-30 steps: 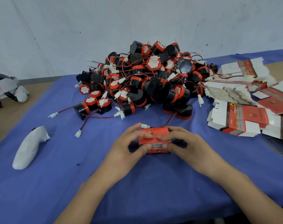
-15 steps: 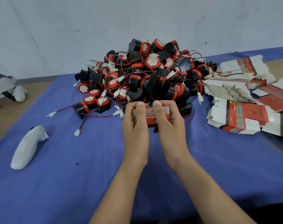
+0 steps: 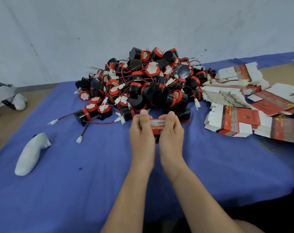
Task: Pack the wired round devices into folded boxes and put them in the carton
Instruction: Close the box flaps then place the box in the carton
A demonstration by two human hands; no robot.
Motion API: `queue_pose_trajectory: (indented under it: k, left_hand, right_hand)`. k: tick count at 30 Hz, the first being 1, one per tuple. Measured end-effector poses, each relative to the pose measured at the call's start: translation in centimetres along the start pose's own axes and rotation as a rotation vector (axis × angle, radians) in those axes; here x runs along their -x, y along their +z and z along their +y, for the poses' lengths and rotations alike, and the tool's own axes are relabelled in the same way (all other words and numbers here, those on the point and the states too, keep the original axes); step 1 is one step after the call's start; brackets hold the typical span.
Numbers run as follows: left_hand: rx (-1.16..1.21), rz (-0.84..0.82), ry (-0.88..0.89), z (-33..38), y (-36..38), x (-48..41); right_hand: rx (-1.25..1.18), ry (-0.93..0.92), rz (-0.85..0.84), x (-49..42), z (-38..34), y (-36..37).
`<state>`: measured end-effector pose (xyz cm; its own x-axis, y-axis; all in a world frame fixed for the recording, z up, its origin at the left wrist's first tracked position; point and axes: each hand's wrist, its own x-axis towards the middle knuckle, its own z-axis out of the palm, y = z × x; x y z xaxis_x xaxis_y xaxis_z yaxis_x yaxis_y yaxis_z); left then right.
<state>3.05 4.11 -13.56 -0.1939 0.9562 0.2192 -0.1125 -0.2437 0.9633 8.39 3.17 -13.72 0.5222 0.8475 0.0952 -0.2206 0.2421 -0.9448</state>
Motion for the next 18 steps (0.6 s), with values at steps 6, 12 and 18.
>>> queue_pose_trajectory:
  k: [6,12,18]
  left_hand:
    - [0.014,0.08,-0.046,0.1,2.0,4.8]
    - [-0.026,0.029,0.039,1.1,1.7,8.6]
    - [-0.032,-0.377,0.144,6.0,7.7,12.8]
  right_hand:
    - [0.049,0.001,0.101,2.6,-1.0,-3.1]
    - [0.138,-0.062,0.002,6.4,-3.3,-6.5]
    - [0.049,-0.2,0.247,7.5,-10.6,-13.4]
